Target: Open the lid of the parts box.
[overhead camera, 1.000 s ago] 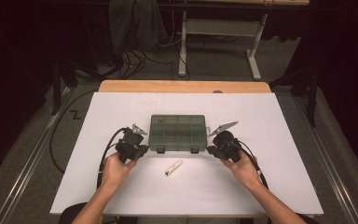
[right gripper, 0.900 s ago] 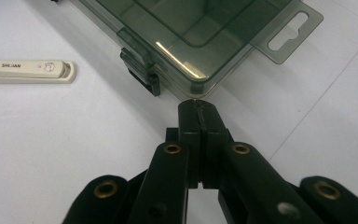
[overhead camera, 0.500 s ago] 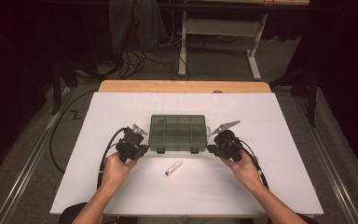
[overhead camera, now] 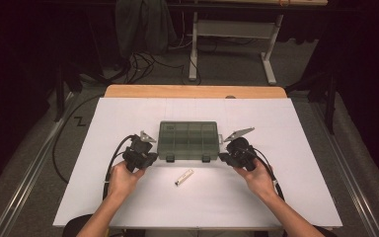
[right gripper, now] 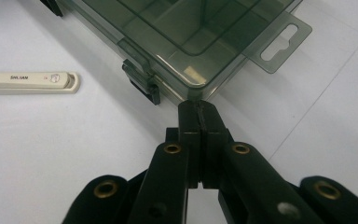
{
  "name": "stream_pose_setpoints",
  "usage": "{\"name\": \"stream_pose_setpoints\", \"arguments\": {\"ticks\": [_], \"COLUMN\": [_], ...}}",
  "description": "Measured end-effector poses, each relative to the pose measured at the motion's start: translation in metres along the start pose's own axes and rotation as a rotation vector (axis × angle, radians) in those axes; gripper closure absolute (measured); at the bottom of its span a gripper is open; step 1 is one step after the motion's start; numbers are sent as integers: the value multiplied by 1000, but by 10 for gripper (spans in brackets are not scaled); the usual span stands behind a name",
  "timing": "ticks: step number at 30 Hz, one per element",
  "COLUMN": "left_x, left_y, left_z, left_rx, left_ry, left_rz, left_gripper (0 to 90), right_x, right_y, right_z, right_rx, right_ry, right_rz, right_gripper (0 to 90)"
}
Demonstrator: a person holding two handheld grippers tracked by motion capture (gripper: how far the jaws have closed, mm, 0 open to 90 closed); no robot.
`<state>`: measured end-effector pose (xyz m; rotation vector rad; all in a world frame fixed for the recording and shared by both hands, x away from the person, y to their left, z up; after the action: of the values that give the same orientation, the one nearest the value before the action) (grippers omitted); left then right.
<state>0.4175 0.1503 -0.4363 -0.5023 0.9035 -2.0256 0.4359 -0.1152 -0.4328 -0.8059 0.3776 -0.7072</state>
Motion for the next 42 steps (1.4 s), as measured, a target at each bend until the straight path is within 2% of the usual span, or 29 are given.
{"name": "stream_pose_setpoints", "arguments": {"ticks": [5,13,18,22,26,27,31,42], "left_x": [1,2,2,3,4,5,5,4], "left_y": [-1,-6,-6,-6,-6,-7,-7,-11], "left_z": [0,3,6,11,15,16,19,28], "left_rx": [10,35,52,72,83,87,97,155], "left_ry": [-4,-10,-15,-2,12,18,16,16], "left_rz": [0,-6,0,31,44,52,65,93], "left_gripper": [855,820,765,700,647,609,537,472], "right_x": [1,0,1,2,2,1,2,6], "right_y": [-2,-4,-5,-6,-7,-8,-9,-8], "right_z": [2,2,4,5,7,8,10,10], "right_rx": [22,28,39,48,53,55,61,54], "right_ry": [3,9,13,14,18,22,34,71], "right_rz": [1,5,12,18,19,23,26,33], "right_gripper": [900,900,900,900,900,900,900,900]}}
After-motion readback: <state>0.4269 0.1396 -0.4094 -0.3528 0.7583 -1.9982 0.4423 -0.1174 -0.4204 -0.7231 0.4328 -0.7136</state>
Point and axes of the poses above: each handheld gripper's, and its own axes: y roughly forward along the jaws, z roughly out of its top, x roughly to its right, the point moved 7 cm from there along y, roughly forward along the jaws, and after that the axes turned 6 degrees about x, right-handed, at the moved point
